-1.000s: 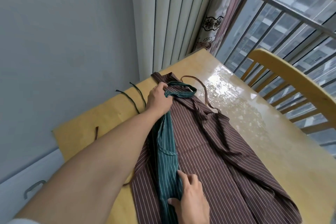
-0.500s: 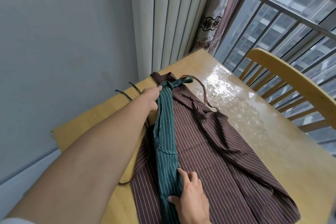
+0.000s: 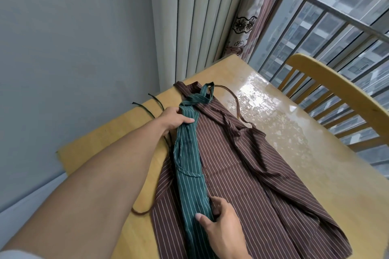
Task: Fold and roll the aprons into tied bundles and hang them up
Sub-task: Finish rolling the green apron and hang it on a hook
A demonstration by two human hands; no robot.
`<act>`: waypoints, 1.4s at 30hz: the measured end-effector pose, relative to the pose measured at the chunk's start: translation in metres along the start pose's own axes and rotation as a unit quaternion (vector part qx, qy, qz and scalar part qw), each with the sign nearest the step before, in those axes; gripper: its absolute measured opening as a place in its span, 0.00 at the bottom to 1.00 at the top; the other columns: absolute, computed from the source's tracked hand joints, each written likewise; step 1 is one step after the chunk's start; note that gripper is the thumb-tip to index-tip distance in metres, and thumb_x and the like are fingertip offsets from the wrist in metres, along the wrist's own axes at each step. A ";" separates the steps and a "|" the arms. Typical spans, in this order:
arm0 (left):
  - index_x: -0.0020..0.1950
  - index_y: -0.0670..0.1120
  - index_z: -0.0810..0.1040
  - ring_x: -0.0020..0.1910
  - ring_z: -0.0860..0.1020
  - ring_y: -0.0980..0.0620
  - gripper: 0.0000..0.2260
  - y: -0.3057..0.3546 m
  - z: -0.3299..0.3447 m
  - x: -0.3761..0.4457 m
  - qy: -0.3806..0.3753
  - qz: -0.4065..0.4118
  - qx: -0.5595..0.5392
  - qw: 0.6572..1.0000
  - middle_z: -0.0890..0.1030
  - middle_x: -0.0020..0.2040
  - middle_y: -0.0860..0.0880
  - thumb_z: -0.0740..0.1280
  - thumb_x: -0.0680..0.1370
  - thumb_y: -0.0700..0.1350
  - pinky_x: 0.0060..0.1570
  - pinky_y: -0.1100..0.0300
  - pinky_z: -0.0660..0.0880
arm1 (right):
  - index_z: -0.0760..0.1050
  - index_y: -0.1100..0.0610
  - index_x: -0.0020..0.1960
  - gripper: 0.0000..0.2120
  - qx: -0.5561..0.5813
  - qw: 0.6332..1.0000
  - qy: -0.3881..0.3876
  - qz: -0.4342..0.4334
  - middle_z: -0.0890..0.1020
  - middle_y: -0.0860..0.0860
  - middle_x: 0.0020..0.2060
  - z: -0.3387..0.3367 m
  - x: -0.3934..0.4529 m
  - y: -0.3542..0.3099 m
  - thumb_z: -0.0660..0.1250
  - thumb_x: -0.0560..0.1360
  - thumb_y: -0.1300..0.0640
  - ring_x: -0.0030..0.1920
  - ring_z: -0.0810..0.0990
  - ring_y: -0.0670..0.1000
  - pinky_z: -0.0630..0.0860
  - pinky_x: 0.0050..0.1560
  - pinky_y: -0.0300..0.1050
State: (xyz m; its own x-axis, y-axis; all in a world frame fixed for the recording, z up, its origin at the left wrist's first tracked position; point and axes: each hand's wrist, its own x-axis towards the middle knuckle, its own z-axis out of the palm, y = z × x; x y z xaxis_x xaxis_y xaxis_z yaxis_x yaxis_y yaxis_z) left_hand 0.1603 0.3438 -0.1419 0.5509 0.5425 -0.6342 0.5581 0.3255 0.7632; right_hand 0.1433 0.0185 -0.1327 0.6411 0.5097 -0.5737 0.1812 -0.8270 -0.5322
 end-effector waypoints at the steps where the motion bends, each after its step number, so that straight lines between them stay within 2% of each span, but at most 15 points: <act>1: 0.61 0.41 0.78 0.52 0.84 0.46 0.24 0.003 0.000 -0.002 0.000 0.012 0.006 1.000 0.85 0.55 0.44 0.81 0.70 0.45 0.57 0.52 0.79 | 0.67 0.43 0.71 0.31 0.008 1.000 0.006 -0.002 0.74 0.38 0.55 -0.002 0.003 -0.002 0.73 0.73 0.38 0.59 0.74 0.42 0.74 0.65 0.46; 4: 0.49 0.43 0.79 0.43 0.83 0.48 0.05 0.017 0.000 -0.008 -0.023 0.035 -0.002 0.999 0.85 0.47 0.44 0.73 0.76 0.40 0.48 0.56 0.79 | 0.69 0.48 0.74 0.33 0.085 0.996 -0.003 -0.032 0.77 0.40 0.60 -0.010 0.014 -0.023 0.73 0.73 0.40 0.62 0.77 0.43 0.73 0.69 0.44; 9: 0.41 0.44 0.78 0.34 0.79 0.48 0.05 0.026 -0.003 -0.010 -0.074 0.020 -0.083 0.994 0.81 0.38 0.44 0.71 0.76 0.38 0.40 0.57 0.78 | 0.70 0.49 0.75 0.29 0.158 0.985 -0.051 -0.043 0.77 0.46 0.67 -0.013 0.042 -0.059 0.73 0.77 0.44 0.69 0.75 0.48 0.71 0.69 0.43; 13: 0.49 0.41 0.84 0.37 0.82 0.50 0.07 0.025 -0.002 -0.010 -0.106 0.029 -0.104 0.988 0.85 0.43 0.44 0.74 0.76 0.44 0.44 0.56 0.80 | 0.78 0.50 0.56 0.05 0.219 0.972 -0.083 -0.026 0.85 0.44 0.55 -0.002 0.059 -0.064 0.68 0.82 0.51 0.59 0.82 0.44 0.75 0.66 0.45; 16: 0.58 0.40 0.82 0.44 0.85 0.46 0.14 0.026 -0.008 -0.007 -0.085 0.037 -0.087 0.992 0.86 0.51 0.40 0.76 0.75 0.44 0.50 0.53 0.83 | 0.76 0.50 0.50 0.02 0.273 0.958 -0.090 -0.002 0.84 0.48 0.57 0.006 0.072 -0.058 0.69 0.81 0.53 0.62 0.81 0.49 0.74 0.69 0.55; 19: 0.62 0.43 0.79 0.52 0.85 0.44 0.18 0.028 -0.023 -0.005 -0.085 0.035 -0.043 0.995 0.84 0.56 0.40 0.76 0.74 0.35 0.53 0.50 0.83 | 0.75 0.49 0.52 0.06 0.296 0.953 -0.066 0.027 0.81 0.49 0.55 0.002 0.080 -0.056 0.71 0.80 0.55 0.57 0.80 0.48 0.76 0.60 0.45; 22: 0.60 0.46 0.79 0.58 0.83 0.40 0.21 0.021 -0.030 0.001 -0.002 0.049 -0.001 0.999 0.81 0.59 0.40 0.73 0.73 0.26 0.55 0.47 0.82 | 0.74 0.49 0.54 0.13 0.238 0.971 -0.023 0.018 0.76 0.47 0.46 -0.004 0.081 -0.056 0.76 0.75 0.54 0.43 0.77 0.44 0.72 0.42 0.36; 25: 0.64 0.44 0.77 0.56 0.80 0.46 0.23 0.010 -0.025 0.009 0.106 0.053 0.029 0.992 0.81 0.61 0.43 0.69 0.74 0.24 0.42 0.58 0.79 | 0.75 0.49 0.57 0.19 0.178 0.984 -0.006 0.003 0.78 0.47 0.48 -0.002 0.080 -0.058 0.79 0.72 0.52 0.45 0.78 0.44 0.71 0.41 0.34; 27: 0.65 0.44 0.75 0.59 0.79 0.46 0.22 0.002 -0.020 0.014 0.168 0.049 0.024 0.984 0.79 0.64 0.44 0.65 0.76 0.25 0.52 0.54 0.81 | 0.74 0.50 0.61 0.23 0.140 0.990 0.005 -0.012 0.78 0.46 0.49 0.000 0.079 -0.058 0.79 0.71 0.50 0.47 0.78 0.43 0.72 0.42 0.34; 29: 0.67 0.48 0.73 0.61 0.77 0.48 0.21 -0.002 -0.013 0.009 0.298 0.082 0.090 0.947 0.77 0.64 0.49 0.69 0.77 0.32 0.59 0.54 0.78 | 0.72 0.48 0.65 0.26 0.081 0.996 0.022 -0.033 0.78 0.43 0.50 0.000 0.078 -0.059 0.78 0.72 0.44 0.49 0.79 0.44 0.77 0.47 0.41; 31: 0.63 0.52 0.74 0.57 0.75 0.51 0.18 -0.008 -0.003 0.003 0.386 0.148 0.184 0.892 0.77 0.57 0.53 0.74 0.76 0.44 0.56 0.55 0.76 | 0.69 0.46 0.67 0.30 0.019 0.998 0.041 -0.046 0.79 0.42 0.51 0.001 0.077 -0.061 0.74 0.71 0.36 0.51 0.79 0.46 0.79 0.52 0.49; 34: 0.60 0.53 0.75 0.56 0.73 0.53 0.19 -0.016 0.009 -0.004 0.325 0.180 0.300 0.879 0.76 0.55 0.56 0.76 0.74 0.57 0.59 0.54 0.74 | 0.67 0.46 0.70 0.34 -0.051 0.990 0.095 -0.088 0.76 0.43 0.58 0.004 0.071 -0.064 0.66 0.71 0.28 0.58 0.77 0.47 0.77 0.57 0.49; 37: 0.62 0.52 0.81 0.66 0.70 0.49 0.13 -0.027 0.010 -0.005 0.286 0.270 0.439 0.807 0.78 0.65 0.53 0.71 0.79 0.51 0.69 0.51 0.64 | 0.74 0.49 0.69 0.25 -0.178 0.923 0.202 -0.276 0.75 0.48 0.61 0.012 0.059 -0.050 0.59 0.81 0.34 0.62 0.74 0.49 0.73 0.62 0.49; 39: 0.68 0.50 0.79 0.72 0.68 0.48 0.14 -0.035 0.012 -0.004 0.251 0.304 0.516 0.760 0.77 0.69 0.50 0.64 0.83 0.45 0.73 0.50 0.60 | 0.75 0.52 0.71 0.22 -0.223 0.889 0.164 -0.366 0.77 0.50 0.67 0.026 0.045 -0.033 0.56 0.85 0.41 0.70 0.73 0.53 0.67 0.71 0.50; 42: 0.74 0.50 0.73 0.81 0.57 0.44 0.20 -0.044 0.014 0.000 0.203 0.237 0.605 0.732 0.72 0.75 0.47 0.62 0.82 0.40 0.79 0.46 0.50 | 0.68 0.51 0.78 0.27 -0.304 0.874 0.064 -0.373 0.65 0.49 0.78 0.048 0.028 -0.007 0.50 0.86 0.38 0.80 0.60 0.56 0.53 0.76 0.53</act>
State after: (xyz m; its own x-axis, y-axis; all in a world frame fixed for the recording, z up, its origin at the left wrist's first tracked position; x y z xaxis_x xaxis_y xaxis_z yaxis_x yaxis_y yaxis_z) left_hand 0.1446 0.3183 -0.1766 0.7685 0.6373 -0.0573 0.6399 -0.7660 0.0613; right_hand 0.1242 0.0505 -0.1751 0.2457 0.9627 -0.1134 0.9228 -0.2681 -0.2766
